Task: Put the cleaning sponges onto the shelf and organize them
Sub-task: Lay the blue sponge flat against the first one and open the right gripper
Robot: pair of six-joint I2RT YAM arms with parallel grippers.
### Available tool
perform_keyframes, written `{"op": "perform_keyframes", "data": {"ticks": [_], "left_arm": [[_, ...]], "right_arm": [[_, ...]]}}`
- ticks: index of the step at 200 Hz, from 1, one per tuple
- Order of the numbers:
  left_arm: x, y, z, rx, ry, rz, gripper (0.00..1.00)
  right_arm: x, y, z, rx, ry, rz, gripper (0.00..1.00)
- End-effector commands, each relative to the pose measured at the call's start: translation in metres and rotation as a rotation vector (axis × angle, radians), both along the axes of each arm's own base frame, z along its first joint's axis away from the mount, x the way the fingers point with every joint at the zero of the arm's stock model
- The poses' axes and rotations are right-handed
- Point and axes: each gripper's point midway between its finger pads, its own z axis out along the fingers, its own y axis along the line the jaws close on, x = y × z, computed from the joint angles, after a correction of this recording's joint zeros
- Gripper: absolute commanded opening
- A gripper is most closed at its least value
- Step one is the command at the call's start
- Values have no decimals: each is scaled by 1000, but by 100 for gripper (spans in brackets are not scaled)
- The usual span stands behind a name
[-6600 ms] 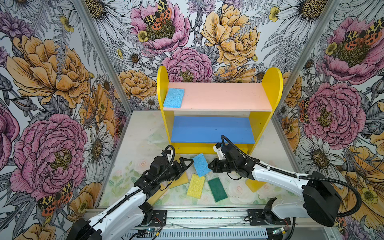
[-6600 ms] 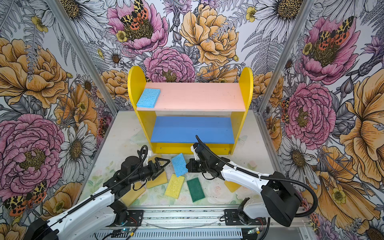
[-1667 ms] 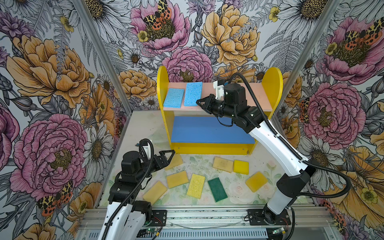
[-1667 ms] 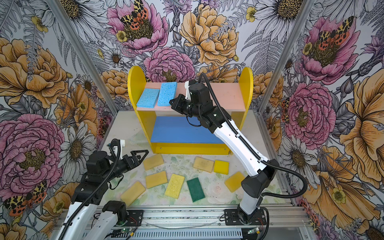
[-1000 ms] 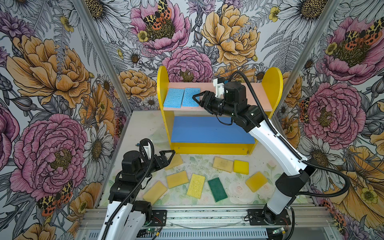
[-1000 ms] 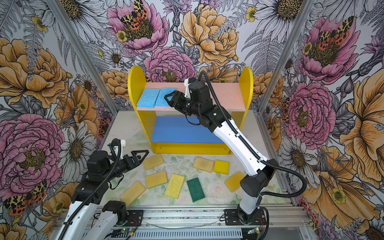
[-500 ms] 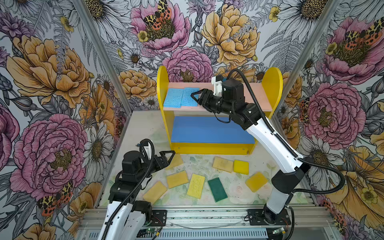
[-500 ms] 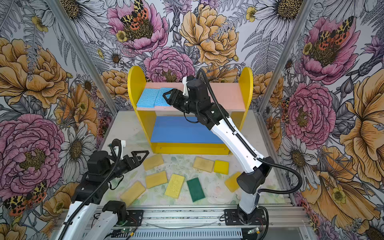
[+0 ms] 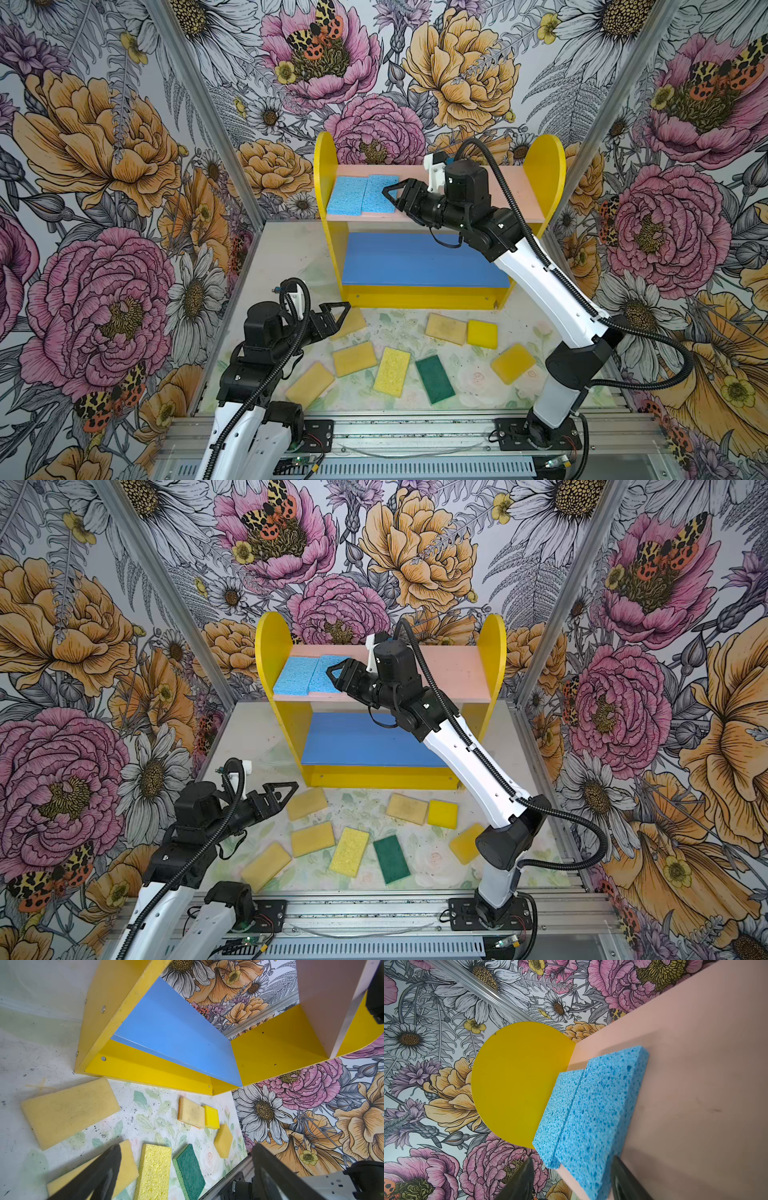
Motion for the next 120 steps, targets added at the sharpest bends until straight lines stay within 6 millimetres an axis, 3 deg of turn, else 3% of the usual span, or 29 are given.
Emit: {"op": "perform_keyframes", "data": {"ticks": [1, 49, 120], "left_arm": [[3, 6, 9, 56, -41, 11, 99], [2, 6, 10, 58, -42, 3, 99], [2, 7, 8, 55, -31, 12, 99]], "right_arm": [[4, 5, -28, -64, 60, -6, 60], [4, 11, -31, -72, 59, -7, 61], [-5, -20, -21, -116, 12, -83, 61]]}}
